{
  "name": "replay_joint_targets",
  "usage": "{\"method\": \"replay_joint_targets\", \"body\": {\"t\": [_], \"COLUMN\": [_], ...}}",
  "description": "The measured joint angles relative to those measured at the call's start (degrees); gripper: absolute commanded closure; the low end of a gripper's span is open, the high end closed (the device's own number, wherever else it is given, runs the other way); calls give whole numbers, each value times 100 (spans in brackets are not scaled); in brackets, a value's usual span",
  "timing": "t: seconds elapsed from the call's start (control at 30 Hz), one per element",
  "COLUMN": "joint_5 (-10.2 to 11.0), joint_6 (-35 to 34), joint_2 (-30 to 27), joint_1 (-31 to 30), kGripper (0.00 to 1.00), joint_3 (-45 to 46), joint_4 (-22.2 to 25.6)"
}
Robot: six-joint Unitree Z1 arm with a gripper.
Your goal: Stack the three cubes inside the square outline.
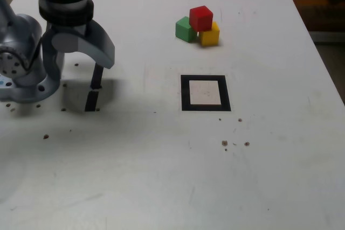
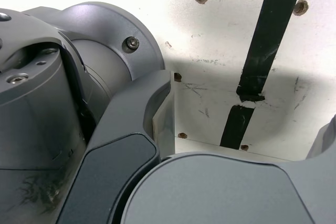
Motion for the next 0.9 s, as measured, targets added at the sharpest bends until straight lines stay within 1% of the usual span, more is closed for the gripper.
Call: {"method": "replay_joint_targets", "body": {"t": [0.17,0.43,0.7,0.8,0.9], "joint_5": [-44,-125,-82,139,500], "joint_6": [152,158,278,288,436], "joint_2": [0,36,23,27,71], "joint_1": [0,-21,-20,29,147], "kGripper": [0,0,1,1,0], "joint_3": [0,0,-45,-415,-1009], "joint_4": [27,-11,6,376,979]}}
